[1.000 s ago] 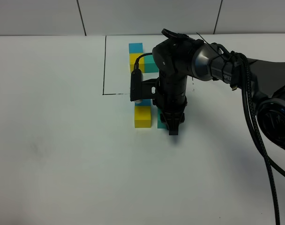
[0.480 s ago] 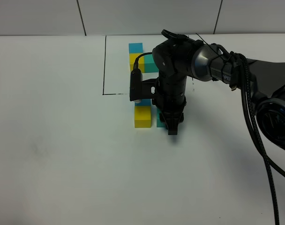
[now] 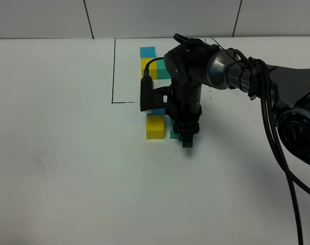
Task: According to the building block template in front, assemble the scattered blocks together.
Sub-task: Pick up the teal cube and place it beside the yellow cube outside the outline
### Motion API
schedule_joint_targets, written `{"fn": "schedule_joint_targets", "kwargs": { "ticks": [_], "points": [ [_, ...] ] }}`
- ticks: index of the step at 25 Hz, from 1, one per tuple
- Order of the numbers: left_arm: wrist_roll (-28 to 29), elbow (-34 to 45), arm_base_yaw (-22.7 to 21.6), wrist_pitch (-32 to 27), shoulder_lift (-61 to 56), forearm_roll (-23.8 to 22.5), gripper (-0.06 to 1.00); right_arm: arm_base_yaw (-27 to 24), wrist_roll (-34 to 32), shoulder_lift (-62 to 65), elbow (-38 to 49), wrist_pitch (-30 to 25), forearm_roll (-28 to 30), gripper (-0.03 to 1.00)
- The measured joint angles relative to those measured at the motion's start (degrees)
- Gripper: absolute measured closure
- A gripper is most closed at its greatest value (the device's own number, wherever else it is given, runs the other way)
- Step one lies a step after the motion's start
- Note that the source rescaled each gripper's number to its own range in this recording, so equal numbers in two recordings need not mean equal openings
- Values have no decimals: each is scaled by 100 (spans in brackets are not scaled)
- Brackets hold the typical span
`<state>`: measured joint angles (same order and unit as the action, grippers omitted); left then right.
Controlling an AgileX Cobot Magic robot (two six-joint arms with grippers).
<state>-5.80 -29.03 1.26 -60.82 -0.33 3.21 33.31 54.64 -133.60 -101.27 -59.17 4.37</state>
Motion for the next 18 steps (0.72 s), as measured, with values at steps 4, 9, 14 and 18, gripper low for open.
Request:
{"fn": "schedule_joint_targets", "kwargs": {
  "ticks": [4, 9, 14, 18],
  "points": [
    [0, 0, 0, 0, 0, 0, 8, 17, -6, 0, 0, 8, 7, 96],
    [0, 0, 0, 0, 0, 0, 8, 17, -18, 0, 0, 22, 7, 96],
    [0, 0, 0, 0, 0, 0, 8, 17, -80, 0, 0, 40, -38, 96],
    [0, 0, 0, 0, 0, 0, 8, 19, -92, -16, -48, 44, -94, 96]
  ]
}}
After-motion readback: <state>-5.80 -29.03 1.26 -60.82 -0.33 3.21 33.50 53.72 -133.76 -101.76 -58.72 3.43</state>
